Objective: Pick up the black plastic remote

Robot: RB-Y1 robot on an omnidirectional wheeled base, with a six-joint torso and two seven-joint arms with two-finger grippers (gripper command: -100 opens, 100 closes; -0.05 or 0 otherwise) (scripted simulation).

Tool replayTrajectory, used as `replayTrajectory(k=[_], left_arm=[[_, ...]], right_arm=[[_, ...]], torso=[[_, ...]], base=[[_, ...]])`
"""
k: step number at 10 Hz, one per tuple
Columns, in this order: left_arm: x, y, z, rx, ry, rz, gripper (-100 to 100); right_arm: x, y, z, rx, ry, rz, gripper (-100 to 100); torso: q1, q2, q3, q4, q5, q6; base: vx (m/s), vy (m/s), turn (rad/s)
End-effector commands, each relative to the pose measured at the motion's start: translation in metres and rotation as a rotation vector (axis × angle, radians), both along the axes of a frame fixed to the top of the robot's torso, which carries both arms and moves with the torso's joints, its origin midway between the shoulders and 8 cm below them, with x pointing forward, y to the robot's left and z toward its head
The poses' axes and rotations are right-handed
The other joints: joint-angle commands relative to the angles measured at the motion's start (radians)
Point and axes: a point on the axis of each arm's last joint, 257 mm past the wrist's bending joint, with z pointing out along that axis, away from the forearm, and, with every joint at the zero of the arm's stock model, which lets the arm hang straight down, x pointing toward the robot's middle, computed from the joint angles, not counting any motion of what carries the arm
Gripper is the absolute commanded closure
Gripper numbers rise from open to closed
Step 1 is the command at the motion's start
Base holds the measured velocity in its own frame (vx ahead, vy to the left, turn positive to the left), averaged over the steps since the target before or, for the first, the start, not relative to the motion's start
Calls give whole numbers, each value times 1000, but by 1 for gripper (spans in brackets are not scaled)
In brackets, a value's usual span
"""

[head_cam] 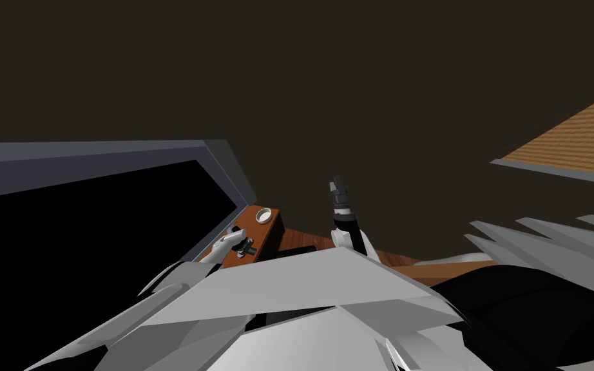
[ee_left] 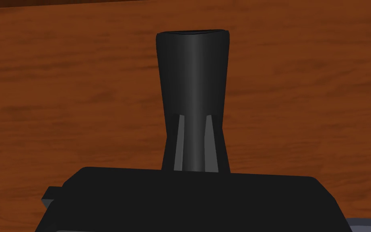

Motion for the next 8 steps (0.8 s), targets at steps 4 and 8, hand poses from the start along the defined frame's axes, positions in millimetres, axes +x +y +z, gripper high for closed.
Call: replayTrajectory(k=[4, 8], left_arm=[[10, 7, 11, -2, -2, -9, 100], [13, 10, 16, -2, -3, -11, 0]], right_arm=[[0, 0, 0, 0, 0, 0, 0], [0, 0, 0, 0, 0, 0, 0]], torso=[[0, -1, 0, 0, -1, 0], [-1, 0, 0, 0, 0, 0]], base=[[6, -5, 26], [0, -7, 8]])
